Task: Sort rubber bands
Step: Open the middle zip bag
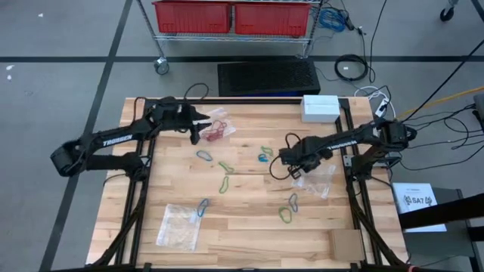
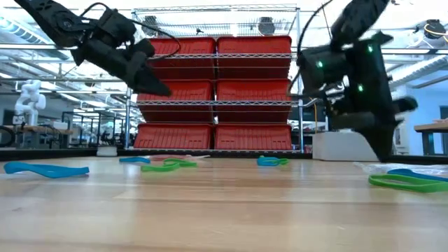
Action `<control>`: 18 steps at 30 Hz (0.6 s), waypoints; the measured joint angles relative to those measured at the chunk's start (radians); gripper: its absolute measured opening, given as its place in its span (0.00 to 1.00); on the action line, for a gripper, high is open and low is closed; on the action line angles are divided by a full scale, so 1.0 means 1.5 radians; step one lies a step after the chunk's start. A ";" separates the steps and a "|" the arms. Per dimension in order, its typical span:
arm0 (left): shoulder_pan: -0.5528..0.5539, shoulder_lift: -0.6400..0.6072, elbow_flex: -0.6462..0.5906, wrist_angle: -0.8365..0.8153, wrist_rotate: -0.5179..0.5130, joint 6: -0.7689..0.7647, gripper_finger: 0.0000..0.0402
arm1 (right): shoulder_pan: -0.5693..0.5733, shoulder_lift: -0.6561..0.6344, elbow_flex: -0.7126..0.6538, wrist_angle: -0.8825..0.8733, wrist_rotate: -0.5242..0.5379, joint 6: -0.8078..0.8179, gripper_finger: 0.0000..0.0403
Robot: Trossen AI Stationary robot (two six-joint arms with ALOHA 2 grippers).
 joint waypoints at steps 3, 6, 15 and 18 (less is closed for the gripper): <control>0.000 -0.010 0.000 0.004 0.013 -0.010 0.36 | 0.000 -0.001 -0.031 0.077 -0.006 -0.022 0.01; 0.000 -0.010 0.000 0.001 0.013 -0.010 0.37 | 0.000 -0.004 -0.033 0.161 -0.001 -0.096 0.01; -0.003 -0.005 0.000 0.006 0.018 -0.010 0.37 | 0.021 0.001 -0.006 0.279 -0.011 -0.463 0.01; -0.005 -0.005 0.000 0.007 0.018 -0.010 0.37 | 0.020 0.001 0.028 0.238 -0.007 -0.443 0.02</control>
